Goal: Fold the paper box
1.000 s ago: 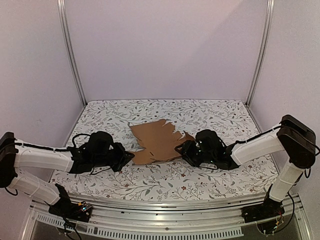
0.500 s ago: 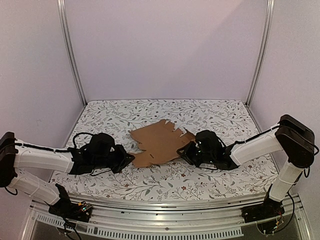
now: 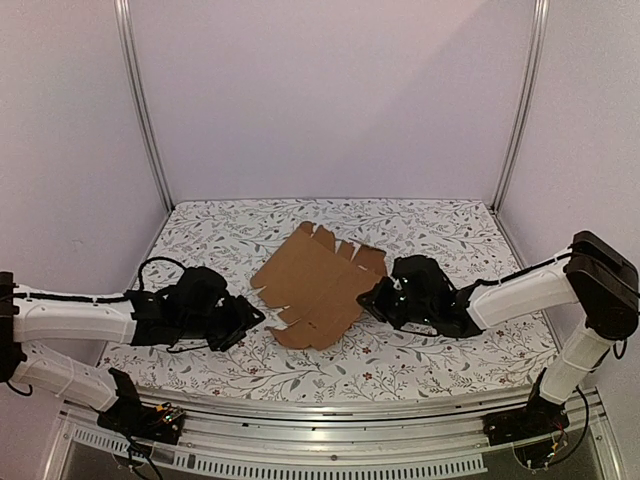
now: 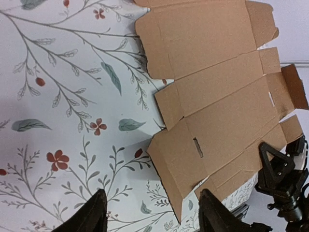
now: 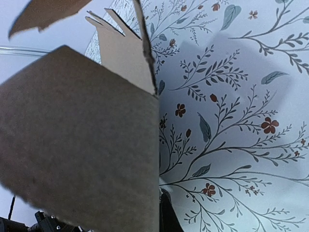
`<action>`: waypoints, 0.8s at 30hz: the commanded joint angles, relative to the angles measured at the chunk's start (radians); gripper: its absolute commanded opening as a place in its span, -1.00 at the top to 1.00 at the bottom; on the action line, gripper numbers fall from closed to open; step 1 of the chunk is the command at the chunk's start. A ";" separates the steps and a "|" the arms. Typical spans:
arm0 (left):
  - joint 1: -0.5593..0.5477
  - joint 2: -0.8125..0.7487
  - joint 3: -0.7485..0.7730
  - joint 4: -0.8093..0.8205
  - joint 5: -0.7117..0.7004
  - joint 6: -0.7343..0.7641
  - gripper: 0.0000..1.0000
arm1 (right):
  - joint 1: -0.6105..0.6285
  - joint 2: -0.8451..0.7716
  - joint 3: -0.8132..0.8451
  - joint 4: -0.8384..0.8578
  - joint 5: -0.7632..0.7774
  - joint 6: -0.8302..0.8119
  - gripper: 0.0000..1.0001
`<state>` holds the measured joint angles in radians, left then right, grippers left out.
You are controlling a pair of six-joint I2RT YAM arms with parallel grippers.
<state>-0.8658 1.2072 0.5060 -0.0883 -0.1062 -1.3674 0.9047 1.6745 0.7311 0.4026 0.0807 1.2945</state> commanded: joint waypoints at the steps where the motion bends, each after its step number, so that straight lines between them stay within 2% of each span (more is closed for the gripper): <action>1: -0.015 -0.069 0.099 -0.254 -0.105 0.125 -0.36 | -0.002 -0.055 0.021 -0.067 0.004 -0.074 1.00; 7: -0.011 -0.128 0.273 -0.442 -0.191 0.324 -0.57 | -0.007 -0.075 0.071 -0.154 -0.067 -0.186 1.00; 9: -0.009 -0.120 0.349 -0.506 -0.212 0.397 -0.58 | -0.018 -0.076 0.104 -0.197 -0.146 -0.252 1.00; 14: -0.004 -0.108 0.502 -0.632 -0.269 0.549 -0.64 | -0.098 -0.086 0.247 -0.505 -0.342 -0.462 1.00; 19: 0.011 -0.093 0.607 -0.684 -0.250 0.657 -0.69 | -0.139 -0.110 0.437 -0.863 -0.366 -0.713 1.00; 24: 0.016 -0.064 0.692 -0.694 -0.191 0.768 -0.70 | -0.178 -0.088 0.594 -1.101 -0.450 -0.907 1.00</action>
<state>-0.8581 1.1137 1.1385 -0.7227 -0.3363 -0.7345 0.7502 1.5963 1.2289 -0.4110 -0.2756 0.6079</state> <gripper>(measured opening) 0.851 0.007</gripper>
